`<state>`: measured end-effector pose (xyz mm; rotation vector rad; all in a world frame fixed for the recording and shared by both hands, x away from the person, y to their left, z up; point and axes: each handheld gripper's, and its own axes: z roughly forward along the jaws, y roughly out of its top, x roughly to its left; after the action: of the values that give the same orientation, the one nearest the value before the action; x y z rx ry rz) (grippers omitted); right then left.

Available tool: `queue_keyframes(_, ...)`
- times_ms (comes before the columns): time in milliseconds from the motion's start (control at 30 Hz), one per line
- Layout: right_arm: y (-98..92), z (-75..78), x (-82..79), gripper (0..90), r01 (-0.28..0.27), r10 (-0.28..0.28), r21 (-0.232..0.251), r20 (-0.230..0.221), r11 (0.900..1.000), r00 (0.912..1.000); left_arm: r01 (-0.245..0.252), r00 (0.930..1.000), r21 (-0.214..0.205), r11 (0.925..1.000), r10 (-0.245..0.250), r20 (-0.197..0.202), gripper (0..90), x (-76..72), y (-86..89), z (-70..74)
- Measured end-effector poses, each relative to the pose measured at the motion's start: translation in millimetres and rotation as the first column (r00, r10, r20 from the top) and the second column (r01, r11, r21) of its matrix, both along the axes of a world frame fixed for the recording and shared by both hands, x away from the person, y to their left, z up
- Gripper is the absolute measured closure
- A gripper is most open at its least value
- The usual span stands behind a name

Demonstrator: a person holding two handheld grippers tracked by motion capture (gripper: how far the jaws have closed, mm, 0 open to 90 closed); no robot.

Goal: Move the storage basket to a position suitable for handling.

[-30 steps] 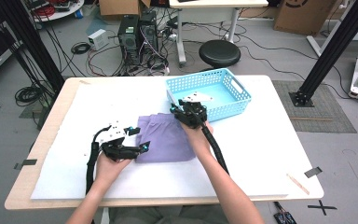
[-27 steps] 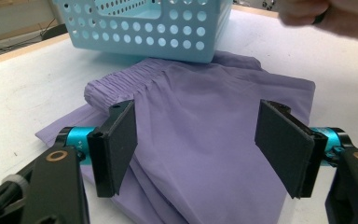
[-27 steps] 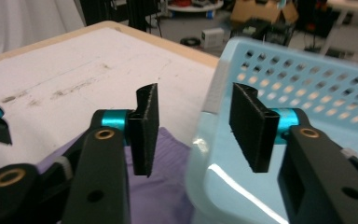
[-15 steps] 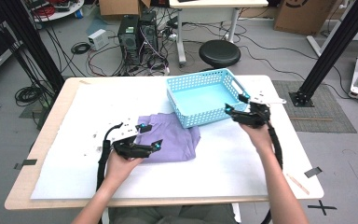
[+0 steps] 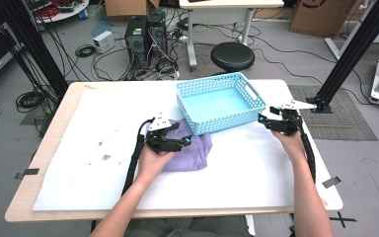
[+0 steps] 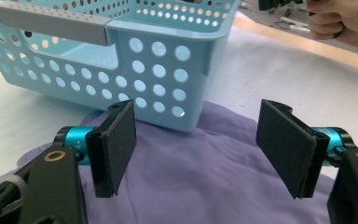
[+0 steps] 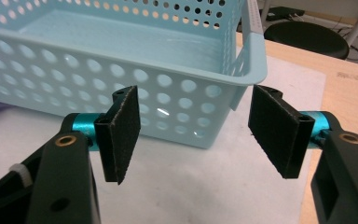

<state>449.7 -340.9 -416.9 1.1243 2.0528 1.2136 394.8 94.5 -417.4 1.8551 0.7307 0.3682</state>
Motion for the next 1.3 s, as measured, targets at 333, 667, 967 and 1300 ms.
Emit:
queue_keyframes(333,-6.9,-15.3,32.5,40.4,-0.039,0.041,0.029,-0.051,0.9988,0.9979,-0.008,0.9998,0.033,0.9994,0.008,-0.02,28.7,21.2,-22.9,-4.8)
queue_keyframes(667,4.8,-18.0,30.7,49.8,-0.088,0.092,0.069,-0.059,0.9938,0.994,-0.055,0.9973,0.023,0.9982,0.056,-0.049,30.7,36.7,-14.0,1.9)
queue_keyframes(967,38.7,-8.5,20.3,51.5,-0.145,0.145,0.025,0.009,0.9891,0.9894,-0.166,0.9841,0.04,0.9854,0.168,-0.058,37.8,50.2,17.0,0.3)
queue_keyframes(1300,39.5,-16.3,27.3,40.2,-0.102,0.103,0.03,-0.021,0.9943,0.9945,-0.133,0.9876,0.061,0.9892,0.137,-0.076,30.9,62.3,12.1,-2.9)
